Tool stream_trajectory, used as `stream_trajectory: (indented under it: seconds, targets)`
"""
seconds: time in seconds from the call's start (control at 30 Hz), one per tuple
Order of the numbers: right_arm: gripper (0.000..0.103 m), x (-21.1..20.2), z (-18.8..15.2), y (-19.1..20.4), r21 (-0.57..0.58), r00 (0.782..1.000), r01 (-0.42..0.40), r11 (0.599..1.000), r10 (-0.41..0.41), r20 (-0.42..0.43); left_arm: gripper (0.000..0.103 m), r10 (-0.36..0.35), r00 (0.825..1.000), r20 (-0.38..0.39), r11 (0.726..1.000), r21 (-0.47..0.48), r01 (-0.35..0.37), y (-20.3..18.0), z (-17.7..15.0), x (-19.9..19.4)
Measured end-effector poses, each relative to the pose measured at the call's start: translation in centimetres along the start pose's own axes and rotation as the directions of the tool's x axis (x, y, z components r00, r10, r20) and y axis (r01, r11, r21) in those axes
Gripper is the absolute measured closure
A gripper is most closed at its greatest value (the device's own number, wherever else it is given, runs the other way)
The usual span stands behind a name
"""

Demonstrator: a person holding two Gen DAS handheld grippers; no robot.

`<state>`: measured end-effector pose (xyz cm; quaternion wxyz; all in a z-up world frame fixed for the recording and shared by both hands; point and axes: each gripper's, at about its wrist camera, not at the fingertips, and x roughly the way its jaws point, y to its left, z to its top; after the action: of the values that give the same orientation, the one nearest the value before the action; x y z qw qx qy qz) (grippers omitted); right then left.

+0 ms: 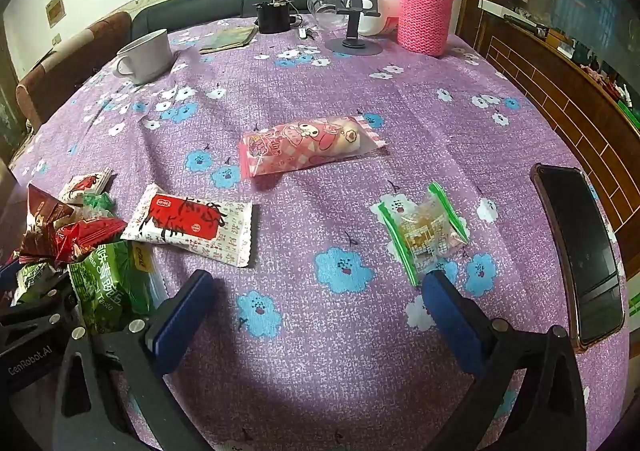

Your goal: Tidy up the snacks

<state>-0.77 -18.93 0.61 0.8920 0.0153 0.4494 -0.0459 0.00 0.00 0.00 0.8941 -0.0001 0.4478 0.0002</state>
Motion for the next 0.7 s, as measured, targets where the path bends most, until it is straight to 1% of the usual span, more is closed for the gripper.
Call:
stream_trajectory:
  seconds: [0.7]
  targets:
    - [0.001,-0.02,0.04,-0.01,0.000,1.000,0.000,1.000,0.000,0.000,0.000,-0.004,1.000,0.002,1.000,0.007,0.004,-0.09,-0.02,-0.09]
